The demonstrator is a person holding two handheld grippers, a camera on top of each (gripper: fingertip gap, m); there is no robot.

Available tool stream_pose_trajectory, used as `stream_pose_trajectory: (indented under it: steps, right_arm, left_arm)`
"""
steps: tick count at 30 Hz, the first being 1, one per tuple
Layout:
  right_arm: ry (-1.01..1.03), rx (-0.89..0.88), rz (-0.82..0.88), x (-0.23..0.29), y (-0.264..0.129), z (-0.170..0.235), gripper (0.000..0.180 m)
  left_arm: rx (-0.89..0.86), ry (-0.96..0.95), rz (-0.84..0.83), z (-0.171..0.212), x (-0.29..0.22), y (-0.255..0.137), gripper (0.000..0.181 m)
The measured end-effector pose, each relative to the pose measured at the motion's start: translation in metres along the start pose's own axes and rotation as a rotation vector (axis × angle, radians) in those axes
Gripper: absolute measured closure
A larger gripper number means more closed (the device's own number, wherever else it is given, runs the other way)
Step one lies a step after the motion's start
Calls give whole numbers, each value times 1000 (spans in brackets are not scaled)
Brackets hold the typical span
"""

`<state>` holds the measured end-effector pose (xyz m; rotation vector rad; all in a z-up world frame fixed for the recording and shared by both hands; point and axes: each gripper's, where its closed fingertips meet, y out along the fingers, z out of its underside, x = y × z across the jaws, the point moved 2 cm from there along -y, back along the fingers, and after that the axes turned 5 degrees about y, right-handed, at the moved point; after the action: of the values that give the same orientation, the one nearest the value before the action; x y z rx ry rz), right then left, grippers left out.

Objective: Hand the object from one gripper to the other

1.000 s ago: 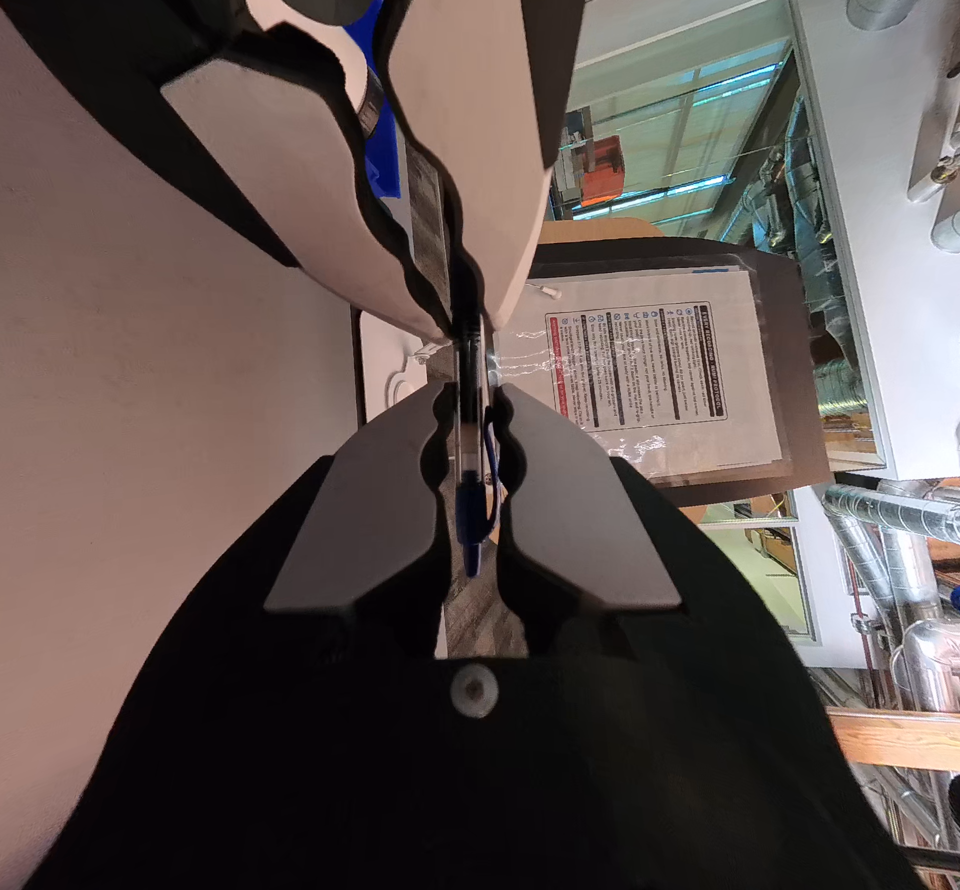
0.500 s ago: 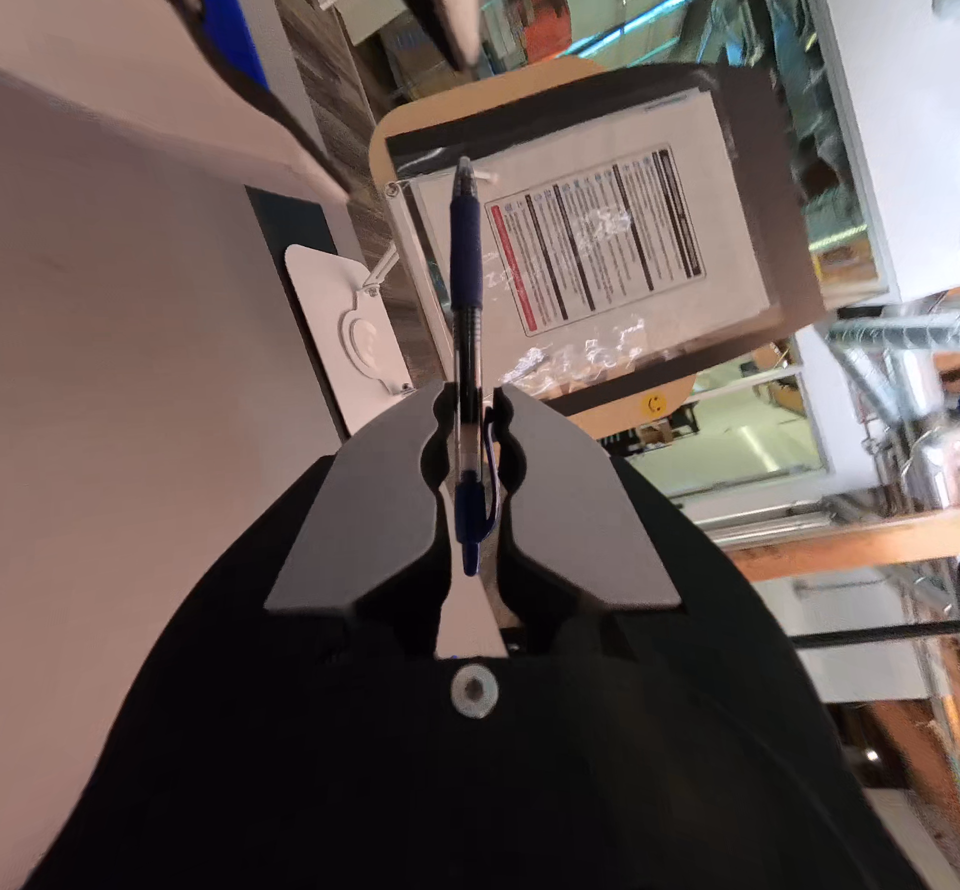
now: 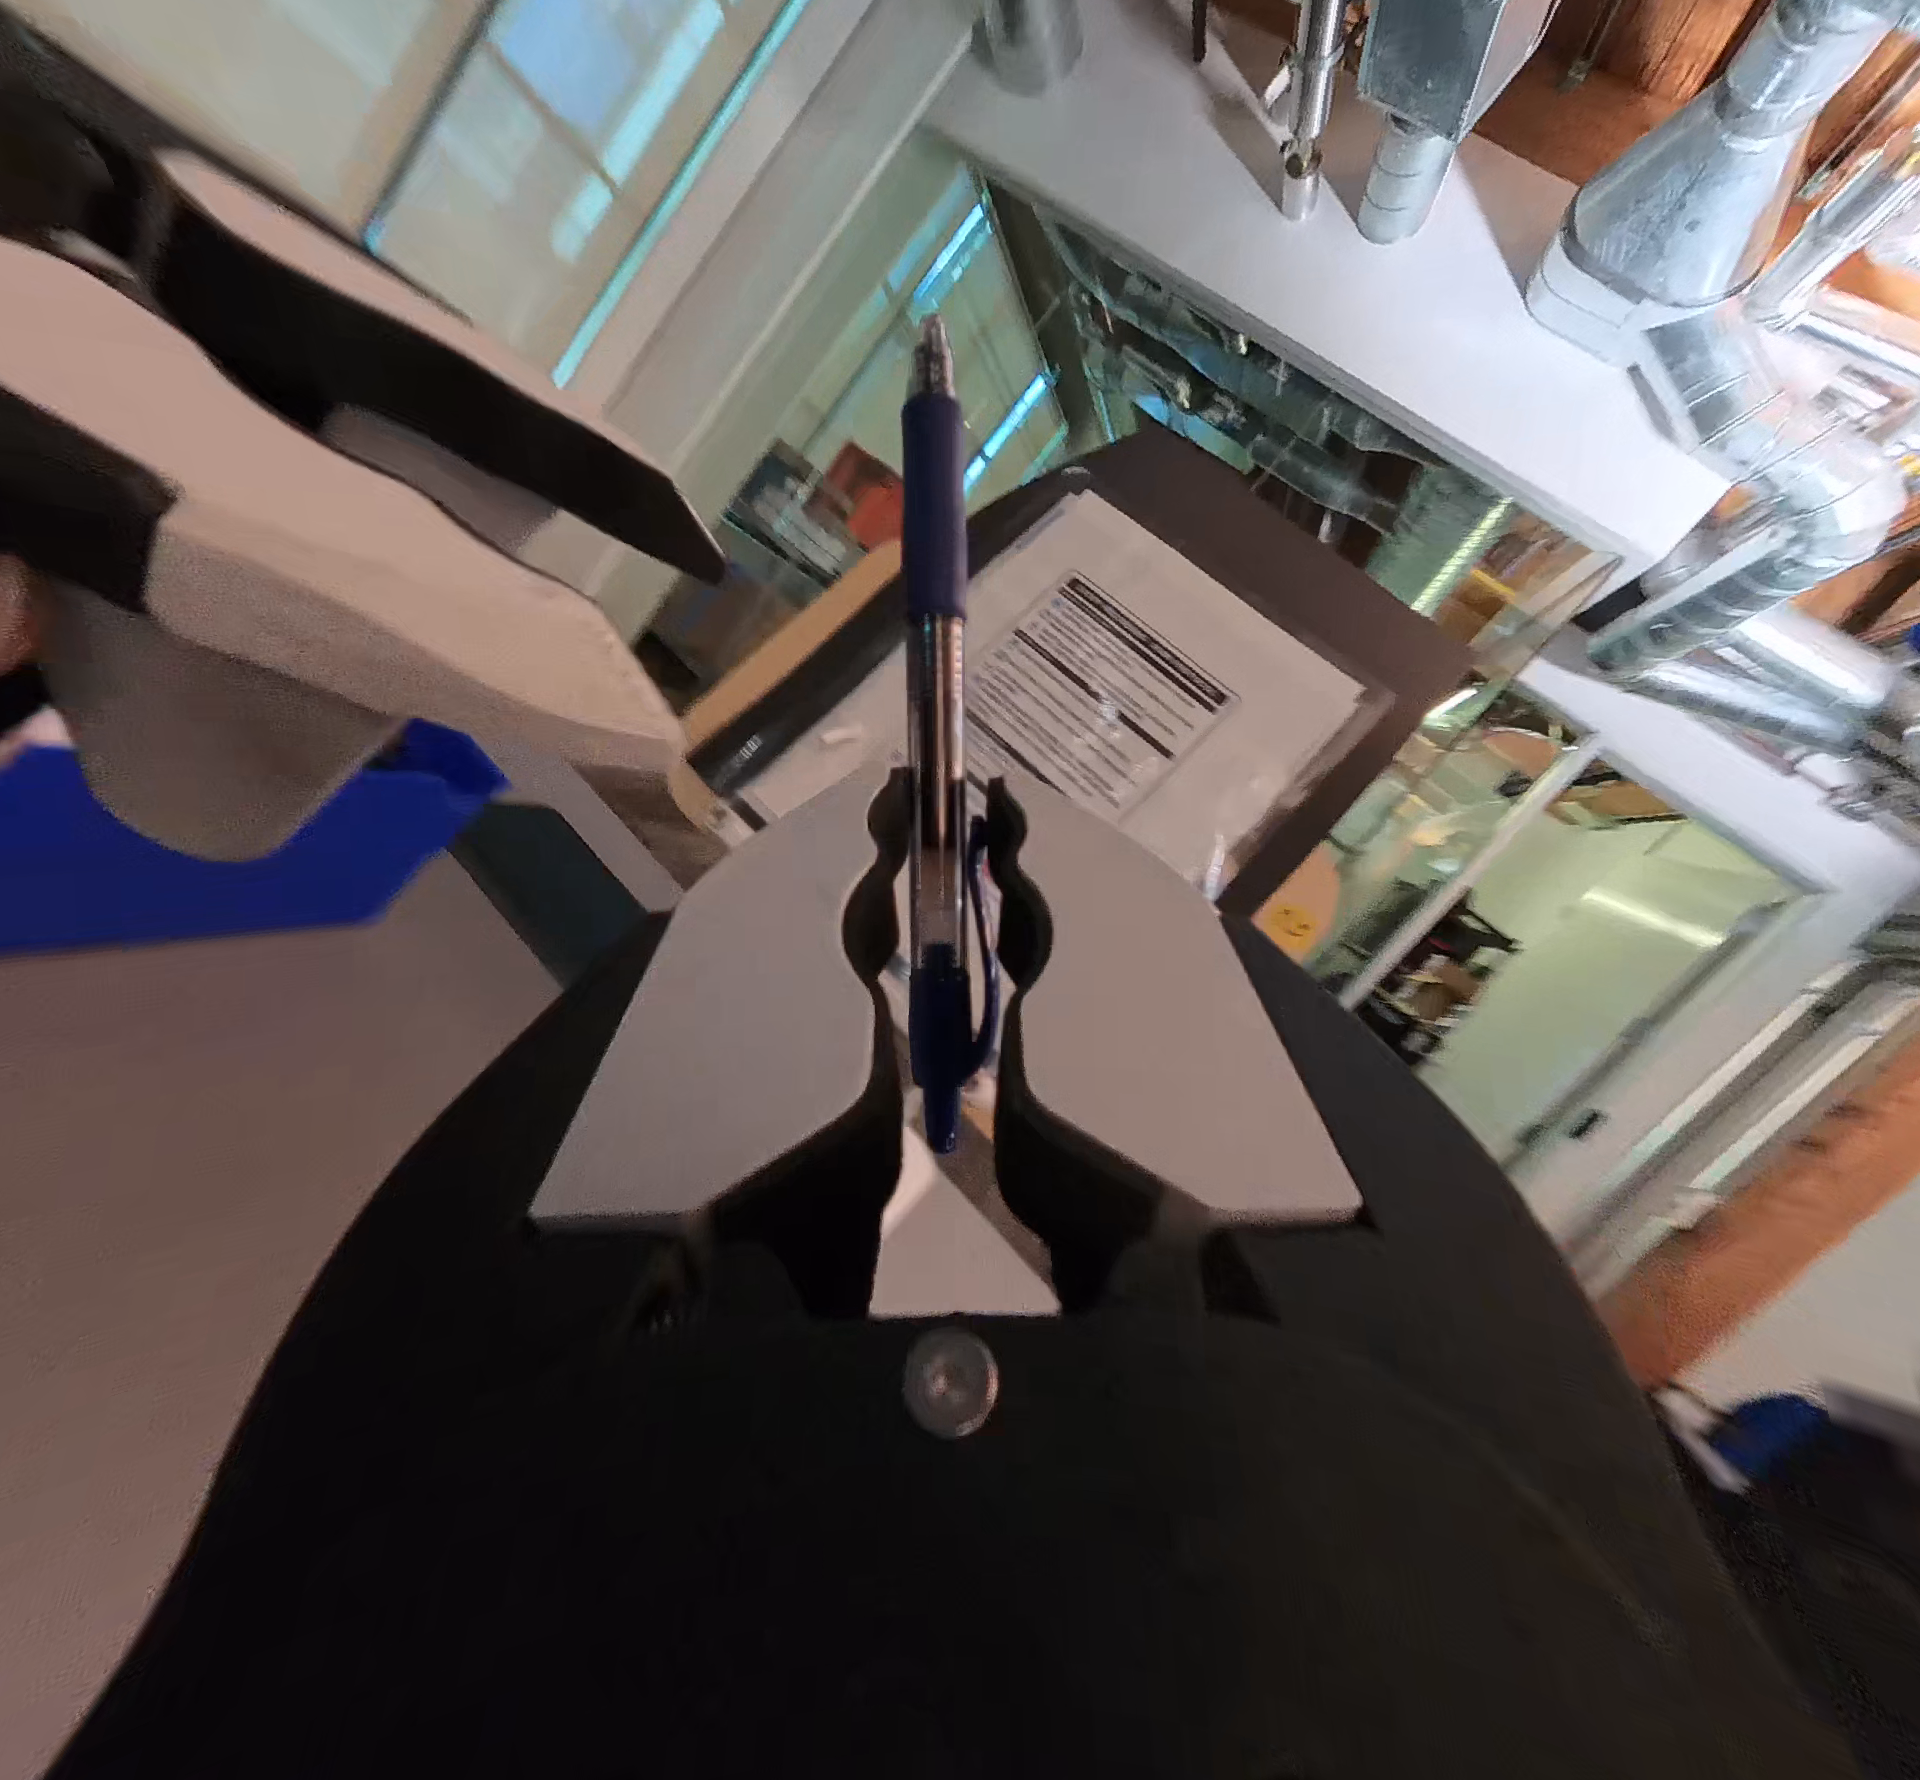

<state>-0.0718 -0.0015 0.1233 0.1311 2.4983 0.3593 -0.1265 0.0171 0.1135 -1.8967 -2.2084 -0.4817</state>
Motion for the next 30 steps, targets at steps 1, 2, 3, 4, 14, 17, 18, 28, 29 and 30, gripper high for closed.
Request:
stream_pose_trajectory:
  steps: [1, 2, 3, 4, 14, 17, 18, 28, 29, 30]
  right_arm:
    - [48, -22, -15, 4, 0, -1, 165]
    - [85, -46, -23, 8, -1, -2, 165]
    - [115, -70, -25, 10, -1, -3, 165]
    - [141, -97, -30, 13, -3, -4, 165]
    - [410, -287, -154, 43, -7, 3, 165]
    - [495, -296, -165, 43, -7, 7, 165]
    - [515, -291, -163, 42, -6, 8, 165]
    - [502, -316, -193, 52, -8, 3, 165]
    - [500, -319, -201, 53, -8, 3, 166]
    - [497, -322, -204, 54, -8, 2, 166]
  left_arm:
    - [-11, -80, 22, -1, 0, 0, 121]
    - [-14, -147, 47, -1, -1, 0, 119]
    - [-10, -200, 66, -1, -2, 1, 119]
    - [1, -235, 73, 1, -2, 2, 116]
    - [-27, -345, 31, -4, -9, 0, 134]
    - [-26, -332, 31, -4, -12, 0, 140]
    - [-25, -328, 32, -4, -12, 0, 142]
    - [-44, -320, 65, -5, -10, -2, 166]
    - [-50, -314, 78, -6, -11, -2, 167]
    - [-55, -305, 84, -7, -12, -3, 169]
